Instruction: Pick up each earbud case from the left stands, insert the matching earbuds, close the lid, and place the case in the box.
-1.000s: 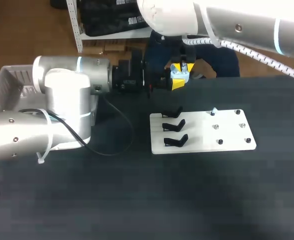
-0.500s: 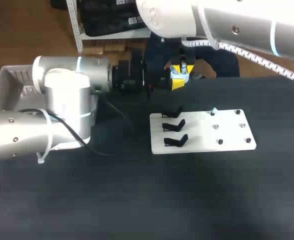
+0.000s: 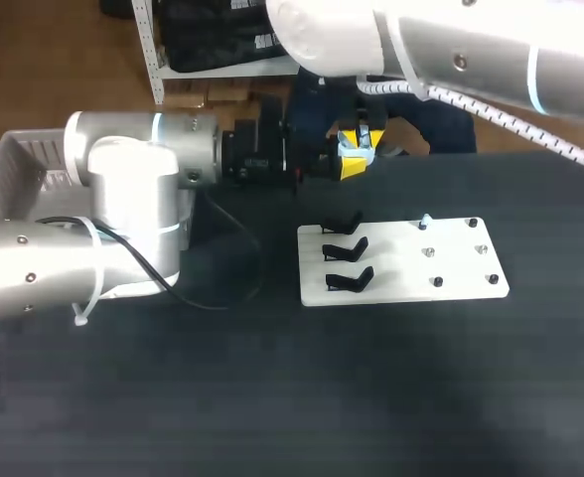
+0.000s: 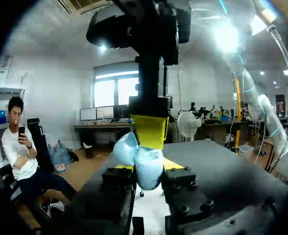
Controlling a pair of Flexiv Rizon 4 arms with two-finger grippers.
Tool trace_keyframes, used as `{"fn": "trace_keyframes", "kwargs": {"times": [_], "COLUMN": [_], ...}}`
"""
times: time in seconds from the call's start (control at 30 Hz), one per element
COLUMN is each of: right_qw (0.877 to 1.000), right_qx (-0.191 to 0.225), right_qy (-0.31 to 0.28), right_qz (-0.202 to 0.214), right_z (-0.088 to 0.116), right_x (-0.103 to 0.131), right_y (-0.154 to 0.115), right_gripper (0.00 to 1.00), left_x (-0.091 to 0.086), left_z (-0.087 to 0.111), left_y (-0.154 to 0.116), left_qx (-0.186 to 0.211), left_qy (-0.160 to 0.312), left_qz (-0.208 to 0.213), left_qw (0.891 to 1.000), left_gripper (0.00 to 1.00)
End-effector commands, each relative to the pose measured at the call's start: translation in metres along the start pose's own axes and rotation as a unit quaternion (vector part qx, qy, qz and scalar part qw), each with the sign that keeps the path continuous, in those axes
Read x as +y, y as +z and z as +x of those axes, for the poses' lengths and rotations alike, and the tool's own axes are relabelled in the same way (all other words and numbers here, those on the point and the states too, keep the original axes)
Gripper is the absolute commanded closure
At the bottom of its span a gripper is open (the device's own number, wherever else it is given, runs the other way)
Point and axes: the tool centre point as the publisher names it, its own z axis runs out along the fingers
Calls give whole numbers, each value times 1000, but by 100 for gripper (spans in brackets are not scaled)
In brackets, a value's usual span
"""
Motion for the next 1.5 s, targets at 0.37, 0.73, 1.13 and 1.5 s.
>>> {"fn": "trace_keyframes", "kwargs": {"times": [0.37,0.73,1.13,1.5], "right_qw": [1000,997,969,959], "right_qx": [5,-9,-86,-133], "right_qy": [0,-24,-74,-100], "right_qz": [0,-74,-218,-228], "right_z": [1,25,65,78], "right_x": [2,-12,-45,-57], "right_y": [-2,-30,-61,-64], "right_gripper": [70,67,0,0], "left_x": [-2,-2,-2,-2], "left_z": [0,0,0,0], "left_y": [0,0,0,0], "left_qx": [-4,-4,-4,-4], "left_qy": [3,3,3,3], "left_qz": [-3,-3,-3,-3], "left_qw": [1000,1000,1000,1000], "left_gripper": [100,100,100,100]}}
